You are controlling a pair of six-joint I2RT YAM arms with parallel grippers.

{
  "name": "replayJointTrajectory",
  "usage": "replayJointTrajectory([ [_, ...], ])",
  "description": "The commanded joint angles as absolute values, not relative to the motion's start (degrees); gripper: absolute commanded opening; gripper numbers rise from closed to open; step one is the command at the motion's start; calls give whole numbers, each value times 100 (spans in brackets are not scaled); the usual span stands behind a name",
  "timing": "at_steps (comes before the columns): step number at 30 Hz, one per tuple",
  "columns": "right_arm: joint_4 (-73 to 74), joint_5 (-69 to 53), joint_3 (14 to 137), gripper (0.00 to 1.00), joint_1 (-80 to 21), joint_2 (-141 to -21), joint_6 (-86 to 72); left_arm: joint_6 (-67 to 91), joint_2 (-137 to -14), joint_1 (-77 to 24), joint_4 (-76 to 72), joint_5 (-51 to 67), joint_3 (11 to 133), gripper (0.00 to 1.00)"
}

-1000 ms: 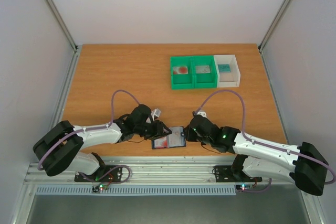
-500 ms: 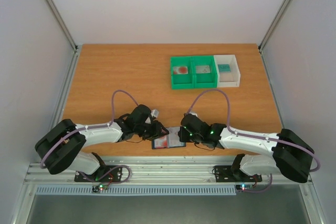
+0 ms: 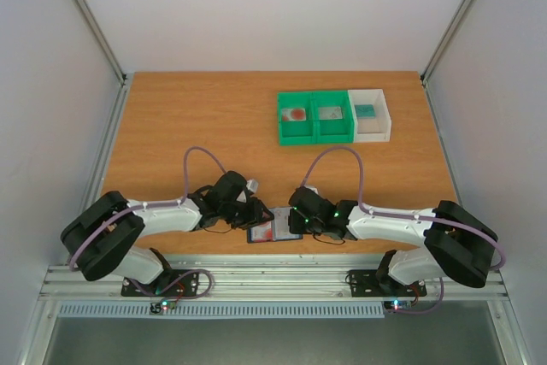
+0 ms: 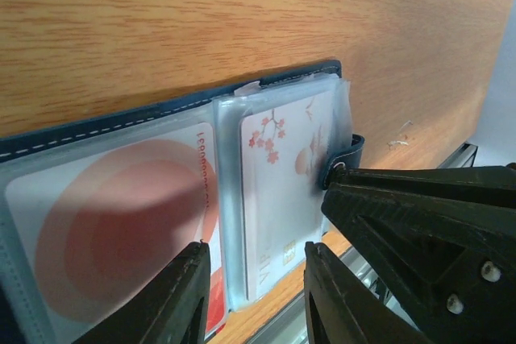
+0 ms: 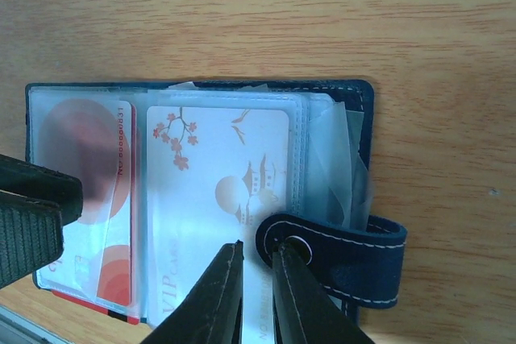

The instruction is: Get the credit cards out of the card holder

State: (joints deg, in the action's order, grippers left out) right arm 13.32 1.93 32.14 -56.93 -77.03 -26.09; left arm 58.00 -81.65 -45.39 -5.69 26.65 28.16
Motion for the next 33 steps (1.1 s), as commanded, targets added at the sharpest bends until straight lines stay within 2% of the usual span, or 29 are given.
replayJointTrajectory([
  [1,1544,380,3229,13,-5721,-7716,-2712,5690,-8311,-4526,-636,2662,2874,34],
  [13,1618,305,3261,13,-5800,-7670,-2637,5807,-8356,-4540,-806,2694,2855,35],
  [19,1520,284,3223,9,-5836,-7813,-2670,5957,-8416,-4561,-947,2685,2825,35],
  [29,1505,352,3087,5,-5845,-7904,-2815,6060,-8650,-4607,-1179,2516,2718,30],
  [33,1264,217,2962,5,-5852,-7876,-2930,6282,-8746,-4636,-1739,2538,2606,28],
])
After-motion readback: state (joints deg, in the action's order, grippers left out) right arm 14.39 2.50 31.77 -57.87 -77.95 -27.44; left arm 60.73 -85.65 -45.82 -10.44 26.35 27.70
